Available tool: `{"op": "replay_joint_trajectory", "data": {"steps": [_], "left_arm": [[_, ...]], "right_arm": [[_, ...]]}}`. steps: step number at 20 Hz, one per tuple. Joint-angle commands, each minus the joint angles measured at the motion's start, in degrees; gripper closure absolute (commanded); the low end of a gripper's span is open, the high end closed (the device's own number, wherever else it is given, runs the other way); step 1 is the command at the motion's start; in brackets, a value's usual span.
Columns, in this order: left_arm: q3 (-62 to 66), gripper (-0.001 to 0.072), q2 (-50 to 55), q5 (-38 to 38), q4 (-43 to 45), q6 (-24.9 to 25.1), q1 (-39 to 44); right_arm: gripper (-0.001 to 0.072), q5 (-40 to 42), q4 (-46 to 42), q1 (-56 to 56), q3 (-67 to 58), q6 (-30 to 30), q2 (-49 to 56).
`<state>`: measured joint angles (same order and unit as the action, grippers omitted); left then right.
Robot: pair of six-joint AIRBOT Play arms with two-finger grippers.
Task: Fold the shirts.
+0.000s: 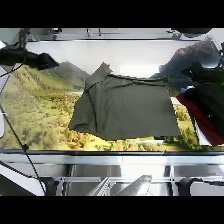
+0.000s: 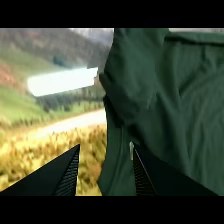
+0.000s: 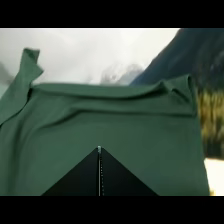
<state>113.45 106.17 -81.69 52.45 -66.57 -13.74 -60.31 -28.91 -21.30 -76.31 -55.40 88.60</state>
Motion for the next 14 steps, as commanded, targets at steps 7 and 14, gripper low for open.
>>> {"op": "replay_joint_trajectory", "data": {"steps": [7, 14], "left_arm": [[-35.0, 0.0365, -6.3, -12.2, 0.5, -0.9, -1.4], [-53.0, 0.0365, -8.9, -2.7, 0.3, 1.1, -0.3]], "right_arm": [[0.0691, -23.6, -1.1, -1.8, 13.1, 0.6, -3.6], [0.0690, -23.8, -0.5, -2.0, 20.7, 2.8, -6.9]]}}
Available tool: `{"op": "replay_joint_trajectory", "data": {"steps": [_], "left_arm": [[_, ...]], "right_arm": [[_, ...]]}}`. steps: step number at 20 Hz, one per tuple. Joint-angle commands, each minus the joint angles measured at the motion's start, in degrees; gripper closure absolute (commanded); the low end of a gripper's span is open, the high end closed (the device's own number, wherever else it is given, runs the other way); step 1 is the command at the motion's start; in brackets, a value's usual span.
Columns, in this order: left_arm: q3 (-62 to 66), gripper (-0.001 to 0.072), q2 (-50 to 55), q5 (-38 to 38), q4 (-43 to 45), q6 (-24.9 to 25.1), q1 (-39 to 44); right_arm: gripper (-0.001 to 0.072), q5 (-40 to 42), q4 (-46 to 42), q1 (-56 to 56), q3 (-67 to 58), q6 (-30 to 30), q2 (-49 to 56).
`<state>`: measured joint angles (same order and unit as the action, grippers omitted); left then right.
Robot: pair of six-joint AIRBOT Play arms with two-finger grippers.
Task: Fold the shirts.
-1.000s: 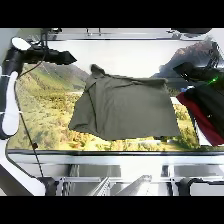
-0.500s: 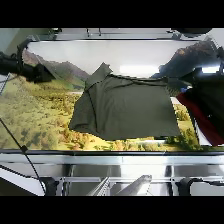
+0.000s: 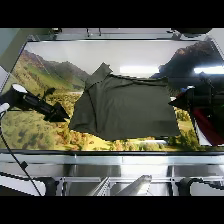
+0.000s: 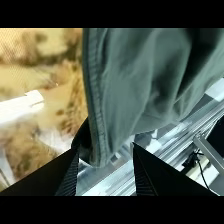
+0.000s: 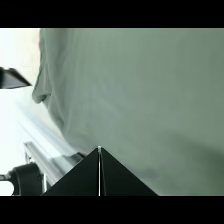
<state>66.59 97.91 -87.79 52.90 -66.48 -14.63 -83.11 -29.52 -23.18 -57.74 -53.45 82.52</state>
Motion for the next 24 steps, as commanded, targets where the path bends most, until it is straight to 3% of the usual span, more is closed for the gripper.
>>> {"op": "replay_joint_trajectory", "data": {"steps": [1, 6, 8, 10, 11, 12, 14, 18, 19, 20, 21, 24], "left_arm": [[-7.3, 0.0365, -0.6, 4.5, -0.4, 1.7, 1.4], [-6.4, 0.0368, -0.6, 5.4, -6.1, 5.6, 5.7], [-4.5, 0.0510, -0.6, 4.7, -6.1, 5.6, 5.9], [-3.1, 0.0525, -0.6, 3.0, -6.1, 5.6, 5.5], [-3.0, 0.0585, -0.6, 2.1, -6.1, 5.6, 5.0], [-3.5, 0.0690, -0.6, 1.8, -6.1, 5.8, 4.9], [-5.4, 0.0689, -0.6, 2.1, -6.1, 6.8, 4.8], [-6.0, 0.0689, -0.8, 2.4, -6.2, 7.6, 4.2], [-6.0, 0.0690, -0.9, 2.2, -6.4, 7.5, 4.1], [-6.0, 0.0689, -0.9, 2.0, -6.4, 7.5, 3.8], [-6.0, 0.0689, -0.9, 1.8, -6.4, 7.5, 3.5], [-6.0, 0.0689, -0.9, 1.8, -6.5, 7.5, 3.5]], "right_arm": [[0.0690, -0.9, 0.2, -0.3, 2.1, 0.8, -0.8], [0.0690, -1.7, 0.2, -4.7, 2.8, 0.3, -0.9], [0.0690, -2.9, 0.1, -7.7, 4.2, 0.3, -1.0], [0.0690, -3.1, 0.1, -10.5, 6.4, 1.1, -1.2], [0.0690, -3.1, 0.1, -11.6, 7.6, 1.7, -1.2], [0.0688, -3.1, 0.1, -12.7, 8.7, 3.0, -1.2], [0.0685, -2.2, 0.0, -14.2, 10.2, 5.5, -1.1], [0.0681, -1.0, -0.3, -13.1, 10.7, 4.7, -1.0], [0.0573, -0.9, -0.5, -13.1, 10.7, 4.6, -0.9], [0.0352, -1.0, -0.5, -13.2, 10.7, 4.6, -1.0], [0.0260, -0.9, -0.5, -13.2, 10.7, 4.7, -1.0], [0.0261, 1.0, -3.2, -13.2, 10.6, 4.6, -1.0]]}}
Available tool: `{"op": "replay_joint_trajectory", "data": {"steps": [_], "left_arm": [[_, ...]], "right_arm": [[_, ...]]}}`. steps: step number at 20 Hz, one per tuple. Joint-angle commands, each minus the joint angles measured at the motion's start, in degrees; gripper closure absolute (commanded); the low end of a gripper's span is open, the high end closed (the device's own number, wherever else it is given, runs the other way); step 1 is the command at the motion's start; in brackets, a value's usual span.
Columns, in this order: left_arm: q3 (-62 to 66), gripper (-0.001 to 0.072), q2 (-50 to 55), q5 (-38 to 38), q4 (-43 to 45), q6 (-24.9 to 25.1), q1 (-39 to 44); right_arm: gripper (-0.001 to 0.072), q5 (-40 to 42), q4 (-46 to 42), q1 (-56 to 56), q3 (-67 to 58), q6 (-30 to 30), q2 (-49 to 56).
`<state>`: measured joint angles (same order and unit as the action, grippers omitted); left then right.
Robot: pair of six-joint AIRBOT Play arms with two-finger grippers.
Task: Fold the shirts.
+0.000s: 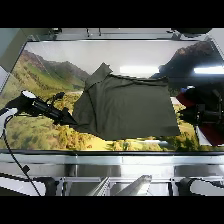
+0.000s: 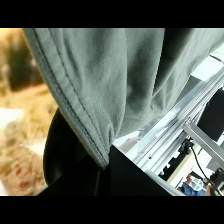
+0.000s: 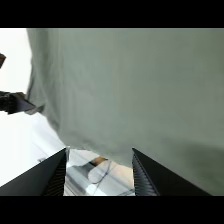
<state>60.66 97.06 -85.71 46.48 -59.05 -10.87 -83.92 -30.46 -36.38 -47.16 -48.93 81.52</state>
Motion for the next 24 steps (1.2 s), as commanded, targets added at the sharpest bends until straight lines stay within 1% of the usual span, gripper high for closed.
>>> {"op": "replay_joint_trajectory", "data": {"steps": [1, 2, 3, 4, 5, 6, 7, 8, 9, 10, 12, 17, 21, 23, 24], "left_arm": [[0.0, 0.0690, 0.0, -0.3, -0.1, 0.1, -0.2], [0.0, 0.0689, 0.0, -0.3, -0.1, 0.1, -0.2], [0.0, 0.0689, 0.0, -0.3, -0.1, 0.1, -0.2], [0.0, 0.0689, 0.0, -0.3, -0.1, 0.1, -0.2], [0.0, 0.0689, 0.0, -0.3, -0.1, 0.1, -0.2], [0.0, 0.0689, 0.0, -0.3, -0.1, 0.1, -0.2], [0.0, 0.0689, 0.0, -0.4, -0.1, 0.1, -0.2], [0.0, 0.0690, 0.0, -0.5, -0.1, 0.1, -0.2], [0.0, 0.0689, 0.0, -0.5, -0.1, 0.1, -0.2], [0.0, 0.0690, 0.0, -0.6, -0.1, 0.1, -0.2], [0.0, 0.0690, 0.0, -1.0, -0.1, 0.1, -0.2], [0.0, 0.0690, 0.0, -1.6, -0.2, 0.1, -0.2], [0.0, 0.0689, -0.1, -2.0, -1.0, 0.2, -0.2], [0.4, 0.0690, -0.7, -5.2, -7.0, 2.7, -0.7], [1.3, 0.0691, -1.9, -7.0, -10.2, 3.2, -0.9]], "right_arm": [[0.0261, 4.6, -5.6, -0.3, -0.1, -1.0, 0.0], [0.0260, 7.1, -10.5, -0.9, -0.2, -3.1, 0.0], [0.0242, 9.2, -16.0, -1.4, -0.2, -4.6, 0.1], [0.0161, 10.7, -21.6, -1.5, -0.2, -6.0, 0.2], [0.0152, 11.1, -25.3, -1.4, -0.2, -7.1, 0.7], [0.0152, 11.1, -26.6, -1.4, -0.2, -7.5, 1.5], [0.0156, 11.0, -25.5, -1.4, -0.2, -7.5, 2.5], [0.0215, 10.3, -23.7, -1.3, -0.2, -7.1, 3.6], [0.0295, 9.4, -21.8, -1.2, -0.2, -6.1, 4.7], [0.0294, 8.4, -20.3, -0.8, -0.2, -5.0, 5.9], [0.0295, 7.4, -18.9, 0.7, -0.2, -4.9, 7.8], [0.0310, 7.3, -18.7, 6.7, -0.2, -4.9, 9.9], [0.0689, 2.4, -13.5, 6.5, -0.9, -3.2, 9.8], [0.0692, -1.1, -9.1, 6.5, -2.3, -3.0, 8.6], [0.0692, -3.0, -6.1, 6.5, -3.3, -2.4, 7.1]]}}
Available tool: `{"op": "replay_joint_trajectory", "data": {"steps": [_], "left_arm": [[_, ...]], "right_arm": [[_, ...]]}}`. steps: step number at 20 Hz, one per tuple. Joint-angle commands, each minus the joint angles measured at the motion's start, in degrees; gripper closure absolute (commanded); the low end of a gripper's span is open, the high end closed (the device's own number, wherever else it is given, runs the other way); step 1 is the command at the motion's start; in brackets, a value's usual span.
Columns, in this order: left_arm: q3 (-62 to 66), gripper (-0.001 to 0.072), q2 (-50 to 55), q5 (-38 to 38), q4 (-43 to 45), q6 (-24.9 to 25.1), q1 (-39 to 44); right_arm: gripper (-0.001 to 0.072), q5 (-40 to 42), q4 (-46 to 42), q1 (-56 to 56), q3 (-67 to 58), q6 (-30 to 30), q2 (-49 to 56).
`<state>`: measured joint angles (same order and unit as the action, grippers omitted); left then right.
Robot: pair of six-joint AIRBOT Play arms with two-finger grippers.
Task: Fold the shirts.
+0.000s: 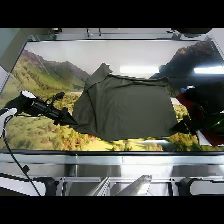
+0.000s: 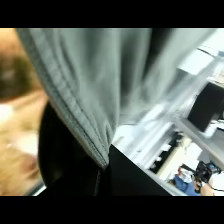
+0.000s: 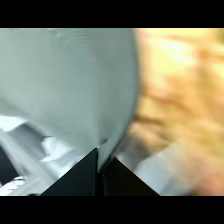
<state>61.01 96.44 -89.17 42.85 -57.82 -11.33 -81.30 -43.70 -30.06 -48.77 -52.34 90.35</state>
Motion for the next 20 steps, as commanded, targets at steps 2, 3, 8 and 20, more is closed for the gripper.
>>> {"op": "replay_joint_trajectory", "data": {"steps": [2, 3, 8, 20], "left_arm": [[4.6, 0.0700, -6.3, -7.2, -11.5, 1.9, -1.3], [7.2, 0.0699, -9.4, -9.4, -14.0, 1.9, -1.8], [27.7, 0.0690, -26.1, -17.2, -42.8, 1.0, -9.6], [53.4, 0.0684, -35.7, -10.9, -60.3, -2.6, -46.3]], "right_arm": [[0.0692, -8.6, 14.1, 0.2, -4.8, 1.8, -7.8], [0.0692, -9.0, 17.5, 0.1, -6.9, 2.0, -11.8], [0.0692, -6.8, 38.5, -6.2, -25.4, 1.1, -35.6], [0.0693, 7.6, 37.5, -24.2, -42.6, -3.1, -53.3]]}}
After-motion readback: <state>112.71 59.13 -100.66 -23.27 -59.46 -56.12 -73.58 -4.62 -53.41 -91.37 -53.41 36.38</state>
